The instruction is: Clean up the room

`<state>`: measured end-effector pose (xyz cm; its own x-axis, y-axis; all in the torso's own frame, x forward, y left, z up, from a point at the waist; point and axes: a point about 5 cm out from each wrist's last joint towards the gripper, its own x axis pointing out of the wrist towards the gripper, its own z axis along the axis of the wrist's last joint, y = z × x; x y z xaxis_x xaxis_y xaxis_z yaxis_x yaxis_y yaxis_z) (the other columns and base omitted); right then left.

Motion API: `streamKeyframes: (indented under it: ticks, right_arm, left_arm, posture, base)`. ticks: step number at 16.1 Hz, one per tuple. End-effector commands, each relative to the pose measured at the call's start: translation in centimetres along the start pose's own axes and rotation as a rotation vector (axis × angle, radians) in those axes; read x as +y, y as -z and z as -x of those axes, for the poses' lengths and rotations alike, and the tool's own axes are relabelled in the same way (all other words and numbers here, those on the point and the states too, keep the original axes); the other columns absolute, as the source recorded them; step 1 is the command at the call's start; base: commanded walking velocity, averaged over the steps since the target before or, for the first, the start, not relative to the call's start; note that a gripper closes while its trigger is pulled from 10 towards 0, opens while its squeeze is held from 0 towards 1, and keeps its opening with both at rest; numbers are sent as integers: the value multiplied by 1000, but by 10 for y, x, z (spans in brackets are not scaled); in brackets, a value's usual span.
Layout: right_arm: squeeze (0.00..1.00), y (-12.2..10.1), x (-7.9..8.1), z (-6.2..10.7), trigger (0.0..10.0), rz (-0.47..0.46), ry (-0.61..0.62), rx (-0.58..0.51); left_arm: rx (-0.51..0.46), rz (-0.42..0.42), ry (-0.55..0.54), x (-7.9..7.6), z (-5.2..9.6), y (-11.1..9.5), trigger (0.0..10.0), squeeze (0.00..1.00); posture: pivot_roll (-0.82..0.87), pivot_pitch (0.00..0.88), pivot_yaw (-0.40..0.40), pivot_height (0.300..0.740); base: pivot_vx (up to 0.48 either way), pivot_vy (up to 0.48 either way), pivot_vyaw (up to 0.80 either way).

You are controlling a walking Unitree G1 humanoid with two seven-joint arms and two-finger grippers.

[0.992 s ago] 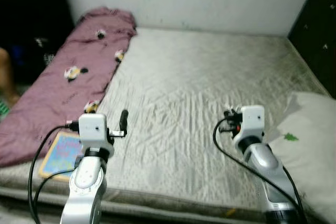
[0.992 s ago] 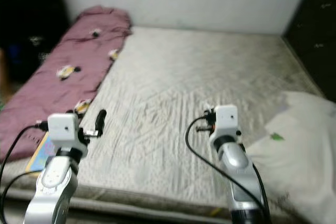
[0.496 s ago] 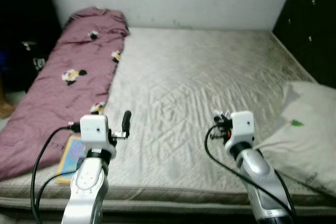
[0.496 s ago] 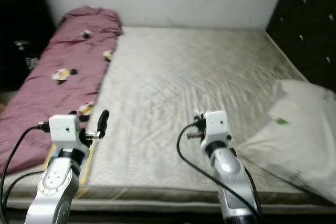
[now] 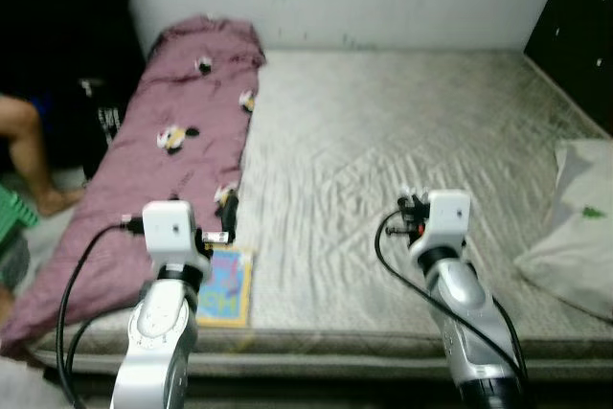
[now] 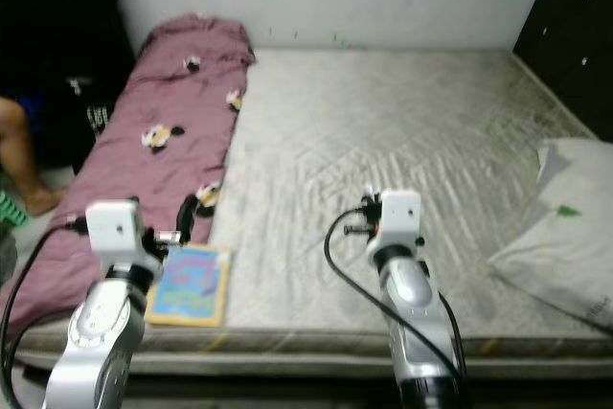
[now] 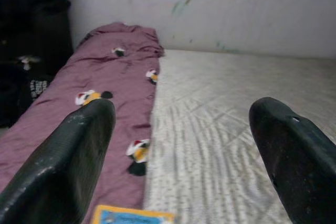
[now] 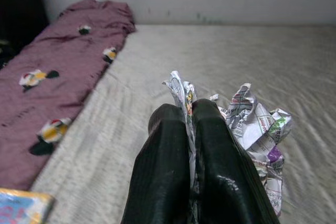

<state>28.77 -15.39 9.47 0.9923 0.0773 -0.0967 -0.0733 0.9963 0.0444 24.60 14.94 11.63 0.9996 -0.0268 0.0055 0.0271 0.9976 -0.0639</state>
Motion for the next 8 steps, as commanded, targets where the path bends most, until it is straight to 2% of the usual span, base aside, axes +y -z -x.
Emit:
streamKeyframes:
  ticks: [1, 4, 8]
  right_arm:
    - [0, -6, 11, -5, 10000, -9, -30, -25]
    - [0, -4, 13, -7, 10000, -7, -42, -17]
    - [0, 0, 10, -11, 10000, -32, -17, -4]
  left_arm:
    - [15, -6, -11, 7, 3, 1, 10000, 0]
    - [25, -9, -16, 9, 5, 3, 10000, 0]
    - [31, -2, 14, 4, 4, 3, 10000, 0]
  posture:
    - [-45, 7, 7, 740]
    - [-46, 7, 5, 740]
    - [-43, 4, 0, 740]
  base:
    - [0, 480, 0]
    - [0, 480, 0]
    - [0, 480, 0]
